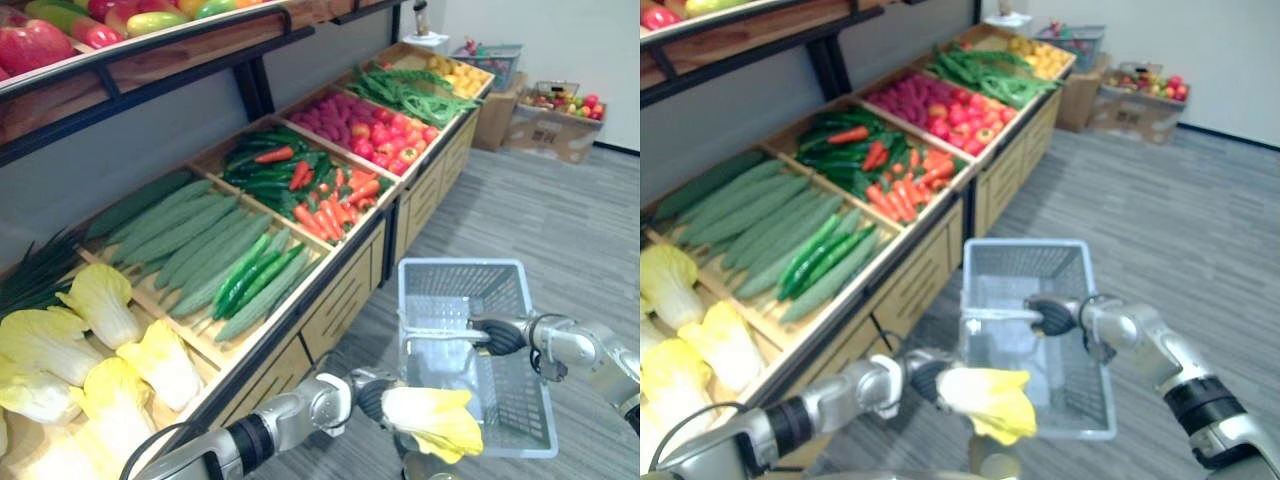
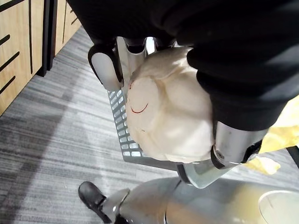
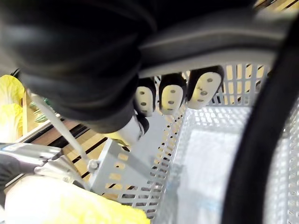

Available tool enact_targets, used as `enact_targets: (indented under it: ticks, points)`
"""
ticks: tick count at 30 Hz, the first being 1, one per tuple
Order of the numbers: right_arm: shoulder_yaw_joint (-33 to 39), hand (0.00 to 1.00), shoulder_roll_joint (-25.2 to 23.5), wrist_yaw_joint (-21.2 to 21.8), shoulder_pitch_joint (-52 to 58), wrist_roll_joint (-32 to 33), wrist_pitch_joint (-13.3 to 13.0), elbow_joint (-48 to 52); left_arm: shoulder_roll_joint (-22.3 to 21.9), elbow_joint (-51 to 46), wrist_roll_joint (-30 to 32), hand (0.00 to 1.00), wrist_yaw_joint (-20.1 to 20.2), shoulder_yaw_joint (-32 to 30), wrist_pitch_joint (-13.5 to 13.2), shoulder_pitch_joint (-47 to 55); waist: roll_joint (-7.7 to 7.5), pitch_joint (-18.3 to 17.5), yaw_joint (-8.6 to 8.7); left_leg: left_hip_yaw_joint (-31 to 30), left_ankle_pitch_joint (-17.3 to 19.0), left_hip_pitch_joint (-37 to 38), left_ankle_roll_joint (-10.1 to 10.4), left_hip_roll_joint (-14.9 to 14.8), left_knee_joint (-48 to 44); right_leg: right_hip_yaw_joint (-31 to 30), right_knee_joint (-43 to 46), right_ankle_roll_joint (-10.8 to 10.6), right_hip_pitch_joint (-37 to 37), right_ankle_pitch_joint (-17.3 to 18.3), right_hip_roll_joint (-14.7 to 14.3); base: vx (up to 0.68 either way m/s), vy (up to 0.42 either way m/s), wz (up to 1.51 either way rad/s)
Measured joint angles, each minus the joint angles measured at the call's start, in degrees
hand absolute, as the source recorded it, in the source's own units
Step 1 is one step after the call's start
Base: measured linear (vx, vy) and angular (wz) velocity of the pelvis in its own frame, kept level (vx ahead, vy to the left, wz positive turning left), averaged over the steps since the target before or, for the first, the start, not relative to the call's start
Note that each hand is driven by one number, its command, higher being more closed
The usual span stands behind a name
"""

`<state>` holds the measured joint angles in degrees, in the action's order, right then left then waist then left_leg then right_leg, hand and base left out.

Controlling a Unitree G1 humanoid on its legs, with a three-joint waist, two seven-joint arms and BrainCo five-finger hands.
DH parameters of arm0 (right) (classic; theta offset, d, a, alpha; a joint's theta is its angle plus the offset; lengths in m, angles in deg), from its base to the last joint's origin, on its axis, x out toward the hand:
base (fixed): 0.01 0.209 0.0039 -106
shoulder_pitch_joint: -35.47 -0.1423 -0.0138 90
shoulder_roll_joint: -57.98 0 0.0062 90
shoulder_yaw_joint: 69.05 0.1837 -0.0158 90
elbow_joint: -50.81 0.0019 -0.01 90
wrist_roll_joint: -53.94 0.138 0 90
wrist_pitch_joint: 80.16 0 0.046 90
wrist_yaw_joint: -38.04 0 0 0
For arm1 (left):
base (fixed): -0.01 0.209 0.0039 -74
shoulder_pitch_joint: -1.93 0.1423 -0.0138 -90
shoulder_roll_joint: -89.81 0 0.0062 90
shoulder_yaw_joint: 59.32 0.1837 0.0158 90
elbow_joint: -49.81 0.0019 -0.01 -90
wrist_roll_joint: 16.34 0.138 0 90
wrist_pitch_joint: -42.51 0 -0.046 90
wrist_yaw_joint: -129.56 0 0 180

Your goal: Pick vegetable in the basket

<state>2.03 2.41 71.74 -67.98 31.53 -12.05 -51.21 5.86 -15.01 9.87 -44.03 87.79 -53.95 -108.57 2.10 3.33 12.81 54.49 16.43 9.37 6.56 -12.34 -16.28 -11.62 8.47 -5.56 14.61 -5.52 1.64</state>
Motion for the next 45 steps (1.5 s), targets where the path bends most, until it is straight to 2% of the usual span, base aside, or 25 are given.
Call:
enact_targets:
  ticks: [7, 9, 15, 23, 28, 33, 39, 40, 45]
  points:
    - [0.13, 1.00, -2.20, 3.37, -2.47, 0.01, 0.81, 0.71, -4.08, 5.26, 2.34, 1.00, -3.99, -4.24, -0.25, 0.61, -0.07, 0.05, 0.78, 1.52, 0.17, 0.77, 0.28, -0.11, -0.14, -1.36, 0.53, 0.05, 0.30, 0.03, -0.76, 0.01, -0.003, -0.11]
    - [0.44, 1.00, -2.72, 4.49, -2.46, 0.01, 2.81, 2.10, -4.55, 5.27, 2.33, 1.00, -4.02, -5.43, 0.68, 0.61, -0.07, 0.05, 1.25, 1.75, 0.22, 0.83, 0.37, -0.13, -0.16, -1.59, 0.56, 0.04, 0.41, 0.03, -0.90, 0.02, 0.001, -0.07]
    - [1.00, 1.00, -4.47, 6.87, -2.44, -0.01, 5.75, 2.74, -5.74, 5.30, 2.07, 1.00, -5.06, -6.33, 2.88, 0.60, -0.14, 0.10, 1.15, 2.61, 0.26, 0.79, 0.43, -0.17, -0.14, -2.40, 0.78, -0.06, 1.04, -0.04, -1.32, 0.03, 0.008, -0.07]
    - [0.88, 1.00, -6.43, 6.50, -1.73, 0.28, 9.20, 2.80, -5.98, 1.61, 0.76, 1.00, -5.29, -8.04, 3.23, 0.26, -0.75, 0.49, 1.13, 2.28, 0.26, 0.76, 0.43, -0.18, -0.14, -2.24, 1.01, -0.11, 1.00, -0.07, -1.21, 0.01, 0.000, 0.01]
    - [0.42, 1.00, -7.82, 4.63, -1.51, 2.25, 10.75, 2.80, -7.93, -2.94, -3.41, 1.00, -5.29, -7.79, 3.46, -0.60, -1.29, 0.83, 0.97, 1.34, 0.32, 0.42, 0.45, -0.45, -0.63, -1.38, 1.02, -0.11, 0.73, -0.06, -0.83, 0.01, -0.008, 0.10]
    - [-0.67, 1.00, -8.11, 4.29, -1.48, 2.73, 13.36, 2.78, -7.87, -3.02, -5.80, 1.00, -5.29, -6.15, 5.62, -2.21, -1.44, 0.92, 0.91, 0.86, 0.84, -0.24, 0.43, -1.25, -1.91, -1.10, 1.01, -0.11, 0.82, -0.06, -0.91, 0.00, -0.004, 0.02]
    - [-1.87, 1.00, -8.10, 2.96, -1.43, 2.73, 14.11, 2.29, -7.88, -3.10, -5.78, 1.00, -5.01, -5.44, 6.96, -2.84, -2.24, 1.41, 0.96, 0.92, 0.92, -0.23, 0.49, -1.42, -2.13, -1.16, 1.02, -0.11, 0.83, -0.07, -1.02, 0.00, 0.000, 0.00]
    - [-1.93, 1.00, -8.09, 2.82, -1.24, 2.74, 14.11, 2.22, -7.88, -3.10, -5.74, 0.00, -4.86, -5.15, 7.16, -2.98, -2.47, 1.56, 0.91, 0.97, 1.07, -0.27, 0.53, -1.65, -2.42, -1.17, 1.01, -0.11, 0.83, -0.07, -1.14, 0.00, 0.000, 0.00]
    - [-2.93, 1.00, -8.13, 1.77, -0.90, 2.78, 14.55, 2.04, -7.88, -3.48, -5.69, 0.00, -4.83, -3.63, 8.40, -5.03, -2.84, 1.78, 0.70, 1.09, 1.68, -0.84, 0.55, -2.68, -3.85, -1.18, 1.05, -0.11, 1.11, -0.07, -1.60, 0.03, -0.008, -0.02]
